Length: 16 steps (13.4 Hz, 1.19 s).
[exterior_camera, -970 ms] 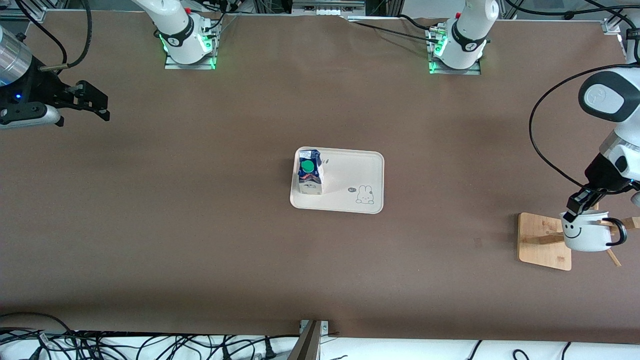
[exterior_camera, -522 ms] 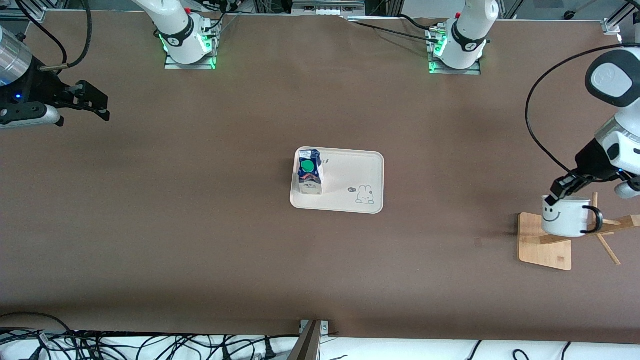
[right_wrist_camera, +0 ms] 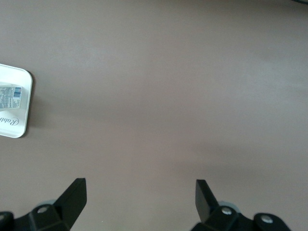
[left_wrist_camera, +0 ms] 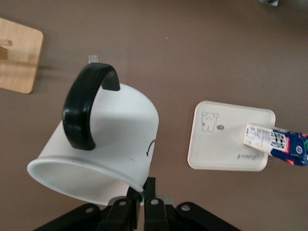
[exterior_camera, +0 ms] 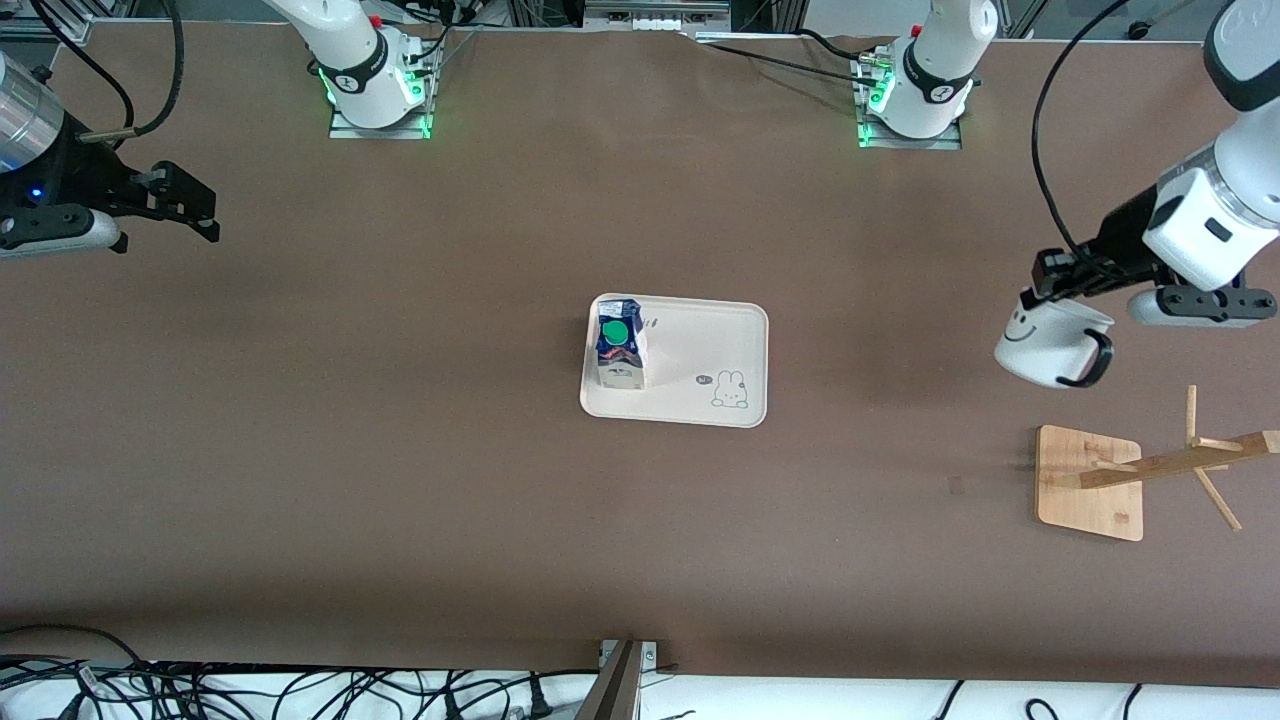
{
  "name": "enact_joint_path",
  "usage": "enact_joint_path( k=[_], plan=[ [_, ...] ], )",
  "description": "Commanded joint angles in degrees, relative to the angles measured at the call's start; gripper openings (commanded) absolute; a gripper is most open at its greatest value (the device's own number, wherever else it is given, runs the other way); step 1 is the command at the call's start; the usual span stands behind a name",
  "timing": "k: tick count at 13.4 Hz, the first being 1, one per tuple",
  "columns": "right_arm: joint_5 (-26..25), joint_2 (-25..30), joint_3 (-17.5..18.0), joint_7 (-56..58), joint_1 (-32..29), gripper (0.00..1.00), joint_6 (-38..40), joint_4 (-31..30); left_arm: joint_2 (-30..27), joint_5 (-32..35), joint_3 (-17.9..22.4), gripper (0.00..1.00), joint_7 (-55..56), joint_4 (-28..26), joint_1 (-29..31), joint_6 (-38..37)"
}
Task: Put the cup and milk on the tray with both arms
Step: 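Lift the mug off the wooden stand with the left gripper, then carry the mug with the left gripper over the tray beside the carton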
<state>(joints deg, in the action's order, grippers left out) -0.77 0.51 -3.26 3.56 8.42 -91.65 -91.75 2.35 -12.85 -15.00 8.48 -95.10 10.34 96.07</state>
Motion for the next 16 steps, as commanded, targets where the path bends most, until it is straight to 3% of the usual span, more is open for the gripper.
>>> enact_joint_path(
  k=[1,8,14,16],
  plan=[
    [-0.4,-0.6,0.5,-0.7,-0.3,1.00,0.4,1.4,4.2,1.5,-2.0,0.00,7.0,8.1,-2.1,-9.3],
    [-0.4,-0.6,0.5,-0.7,-0.3,1.00,0.4,1.4,9.1,-0.5,-2.6,0.00,9.2,9.5,-11.7,-16.5],
    [-0.4,-0.6,0.5,-0.7,-0.3,1.00,0.4,1.4,20.2,-3.6,-3.0,0.00,9.5,10.7,-16.6,-17.8],
    [-0.4,-0.5,0.5,-0.7,-0.3,1.00,0.4,1.4,27.1,-2.5,-2.6,0.00,11.5,18.2,-21.7,-17.8]
  ],
)
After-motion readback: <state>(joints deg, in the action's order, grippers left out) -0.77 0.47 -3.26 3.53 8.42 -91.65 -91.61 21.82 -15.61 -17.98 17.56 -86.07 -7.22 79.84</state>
